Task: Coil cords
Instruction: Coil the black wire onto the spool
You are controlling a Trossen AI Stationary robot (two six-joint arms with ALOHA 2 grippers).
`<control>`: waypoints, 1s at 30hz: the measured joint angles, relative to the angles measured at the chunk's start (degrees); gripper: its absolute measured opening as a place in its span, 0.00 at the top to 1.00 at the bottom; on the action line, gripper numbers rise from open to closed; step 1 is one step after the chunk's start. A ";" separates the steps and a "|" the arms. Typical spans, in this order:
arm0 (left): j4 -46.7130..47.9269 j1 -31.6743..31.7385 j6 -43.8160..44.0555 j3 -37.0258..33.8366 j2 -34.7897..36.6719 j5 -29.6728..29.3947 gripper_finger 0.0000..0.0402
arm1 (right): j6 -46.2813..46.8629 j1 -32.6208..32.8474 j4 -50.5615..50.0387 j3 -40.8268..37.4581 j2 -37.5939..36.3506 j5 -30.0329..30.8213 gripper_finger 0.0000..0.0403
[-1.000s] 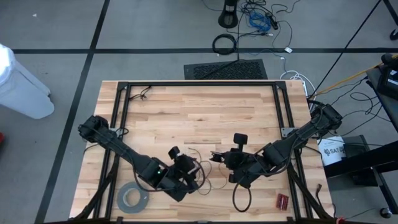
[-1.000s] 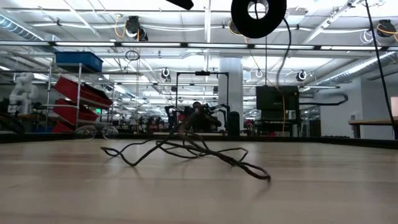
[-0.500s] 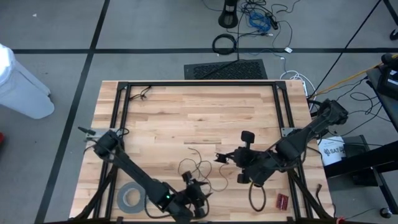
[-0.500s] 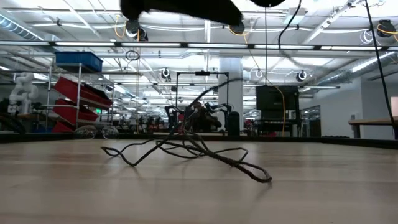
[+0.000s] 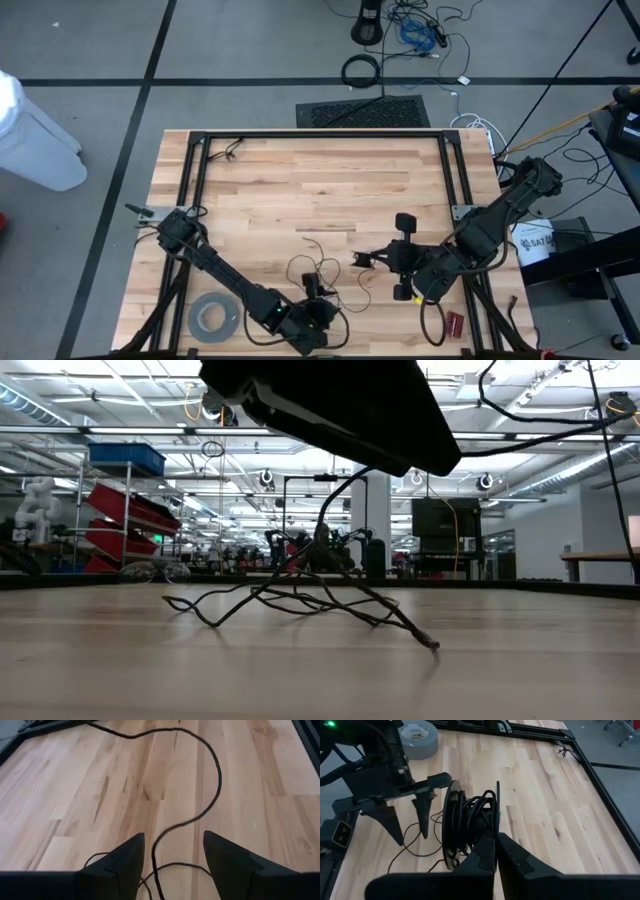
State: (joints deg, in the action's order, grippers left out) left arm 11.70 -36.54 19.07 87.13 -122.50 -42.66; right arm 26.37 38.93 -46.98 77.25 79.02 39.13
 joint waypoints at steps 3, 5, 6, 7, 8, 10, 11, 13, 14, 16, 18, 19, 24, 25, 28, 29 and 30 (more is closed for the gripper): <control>0.70 0.69 0.00 0.00 0.00 0.18 0.51 | 0.00 0.18 -0.06 0.00 0.00 0.00 1.00; 1.41 0.97 0.00 0.00 0.00 0.20 0.53 | 0.00 0.20 -0.12 0.00 0.00 0.00 1.00; 1.56 1.01 -0.06 0.00 0.00 0.22 0.55 | 0.06 0.25 -0.12 0.00 0.00 0.00 1.00; 1.65 1.03 -0.16 0.00 0.00 0.22 0.57 | 0.17 0.40 -0.12 0.00 0.00 0.00 1.00; 1.84 0.98 -0.20 0.00 0.00 0.25 0.60 | 0.18 0.54 -0.15 0.00 0.00 0.01 1.00; 2.47 0.88 -0.17 0.00 0.00 0.26 0.65 | 0.18 0.57 -0.16 0.00 0.00 0.01 1.00; 2.83 0.84 -0.15 0.00 0.00 0.27 0.68 | 0.20 0.57 -0.16 0.00 0.00 0.00 1.00; 3.03 0.86 -0.15 0.00 0.00 0.25 0.74 | 0.20 0.57 -0.16 0.00 0.00 0.00 1.00; 3.00 0.90 -0.15 0.00 0.00 0.25 0.77 | 0.20 0.57 -0.16 0.00 0.00 0.02 1.00; 3.01 0.95 -0.11 0.00 0.00 0.04 0.83 | 0.20 0.57 -0.18 0.00 0.00 0.01 1.00; 3.04 0.86 -0.11 0.00 0.00 -0.55 0.88 | 0.20 0.57 -0.17 0.00 0.00 0.02 1.00; 3.09 0.75 -0.11 0.00 0.00 -0.93 0.91 | 0.24 0.57 -0.25 0.00 0.00 0.02 1.00; 9.83 0.23 4.16 0.00 1.76 -2.80 0.98 | 2.32 0.57 -2.51 0.00 0.00 0.00 1.00; 12.52 0.11 6.21 0.00 2.47 -3.02 0.98 | 2.83 0.57 -2.77 0.00 0.00 -0.02 1.00; 21.06 -0.32 12.37 0.02 4.71 -4.39 0.99 | 2.99 0.78 -2.62 0.00 0.00 -0.09 1.00; 23.65 -0.34 13.99 0.02 5.40 -4.80 0.99 | 2.98 0.87 -2.39 0.00 0.00 -0.10 1.00; 26.29 -0.38 15.63 0.02 6.05 -5.00 0.99 | 2.97 0.95 -2.28 0.00 0.00 -0.16 1.00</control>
State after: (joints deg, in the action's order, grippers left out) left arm 37.99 -36.92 34.70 87.15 -116.44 -47.66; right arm 29.34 39.88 -49.25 77.25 79.02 38.97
